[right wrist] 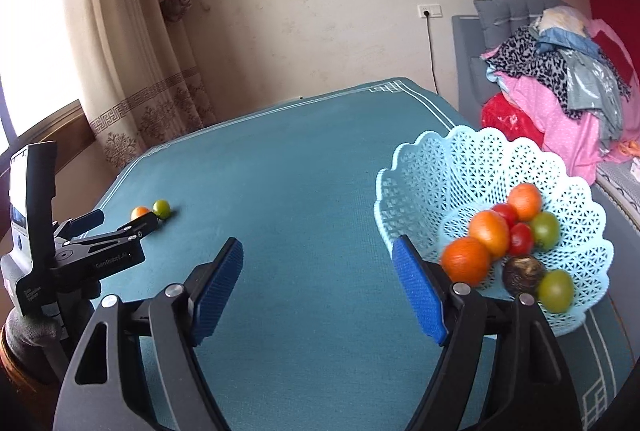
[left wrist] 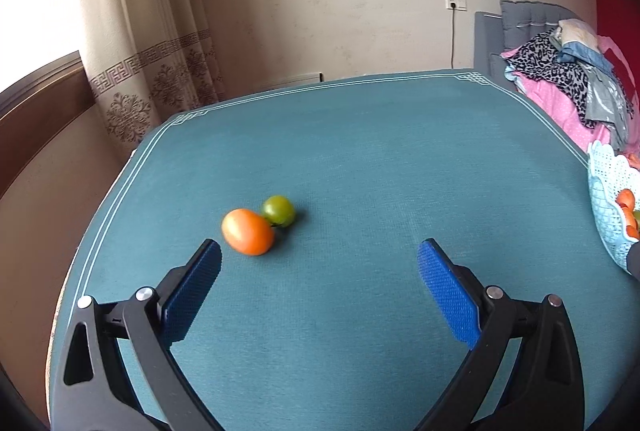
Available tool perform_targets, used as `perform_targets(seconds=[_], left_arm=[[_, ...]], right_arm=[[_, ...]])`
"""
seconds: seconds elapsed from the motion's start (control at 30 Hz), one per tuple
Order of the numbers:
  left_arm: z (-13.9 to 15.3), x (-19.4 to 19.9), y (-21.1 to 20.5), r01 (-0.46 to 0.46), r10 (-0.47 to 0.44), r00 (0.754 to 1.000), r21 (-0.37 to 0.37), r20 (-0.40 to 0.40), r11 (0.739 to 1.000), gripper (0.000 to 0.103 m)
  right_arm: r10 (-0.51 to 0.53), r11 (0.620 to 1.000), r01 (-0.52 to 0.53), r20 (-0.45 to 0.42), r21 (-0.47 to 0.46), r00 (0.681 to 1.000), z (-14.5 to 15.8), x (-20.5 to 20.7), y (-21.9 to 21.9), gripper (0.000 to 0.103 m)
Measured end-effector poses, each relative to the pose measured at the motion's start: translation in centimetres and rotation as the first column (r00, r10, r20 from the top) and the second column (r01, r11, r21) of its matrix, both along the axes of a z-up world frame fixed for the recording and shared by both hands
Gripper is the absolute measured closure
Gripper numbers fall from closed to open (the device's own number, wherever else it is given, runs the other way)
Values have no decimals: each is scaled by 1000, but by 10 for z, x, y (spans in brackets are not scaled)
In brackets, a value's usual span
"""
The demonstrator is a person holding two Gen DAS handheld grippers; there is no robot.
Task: Organize fruits
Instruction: 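Move both open grippers back toward the last oval orange and green tomato, then close the left gripper on the oval orange while the right gripper closes on the green tomato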
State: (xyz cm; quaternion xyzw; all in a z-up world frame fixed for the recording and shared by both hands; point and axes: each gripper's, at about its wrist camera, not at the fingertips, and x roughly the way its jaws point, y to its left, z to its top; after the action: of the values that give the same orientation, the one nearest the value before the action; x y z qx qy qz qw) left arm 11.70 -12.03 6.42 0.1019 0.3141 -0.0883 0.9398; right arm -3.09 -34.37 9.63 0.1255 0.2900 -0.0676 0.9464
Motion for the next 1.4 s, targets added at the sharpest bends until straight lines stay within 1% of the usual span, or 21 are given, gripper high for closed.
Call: perform_targets(seconds=[0.07, 0.13, 0.2, 0.33, 0.5, 0.8, 0.93, 1.03, 1.17, 1.23, 1.27, 1.4], left_arm=[[-2, 5, 10, -22, 22, 1000, -2, -3, 1000, 3], [-3, 10, 20, -45, 45, 999, -11, -7, 999, 3], [-5, 15, 27, -64, 64, 998, -16, -14, 998, 3], [-10, 23, 42, -100, 99, 995, -14, -26, 995, 3], [-16, 32, 60, -129, 128, 991, -30, -39, 991, 3], [-23, 46, 91, -175, 172, 984, -71, -48, 982, 3], [-28, 55, 96, -182, 177, 982, -80, -68, 980, 3], [-31, 59, 94, -158, 150, 985, -91, -85, 983, 3], [-31, 65, 84, -104, 98, 992, -70, -76, 992, 4], [-31, 70, 76, -68, 64, 996, -49, -68, 997, 9], [-32, 72, 74, -54, 52, 996, -40, -69, 998, 11], [-35, 80, 65, 2, -5, 996, -34, -89, 999, 20]], right_arm=[[15, 1000, -15, -10, 4, 1000, -2, 4, 7, 26], [24, 999, -24, -2, -45, 1000, -1, 5, 18, 26], [43, 997, -43, 0, -66, 999, -1, 8, 26, 26], [81, 996, -81, -24, -38, 996, -8, 20, 37, 26], [112, 994, -112, -59, 4, 992, -19, 34, 44, 26], [155, 988, -153, -102, 23, 983, -33, 46, 62, 26], [167, 986, -164, -113, 31, 979, -35, 48, 64, 26], [174, 985, -172, -119, 30, 978, -37, 49, 64, 26], [184, 983, -180, -128, 38, 975, -39, 53, 65, 26], [188, 982, -185, -131, 41, 973, -39, 55, 64, 26], [192, 981, -188, -132, 41, 972, -38, 56, 65, 26], [204, 979, -201, -136, 36, 970, -37, 61, 65, 26]])
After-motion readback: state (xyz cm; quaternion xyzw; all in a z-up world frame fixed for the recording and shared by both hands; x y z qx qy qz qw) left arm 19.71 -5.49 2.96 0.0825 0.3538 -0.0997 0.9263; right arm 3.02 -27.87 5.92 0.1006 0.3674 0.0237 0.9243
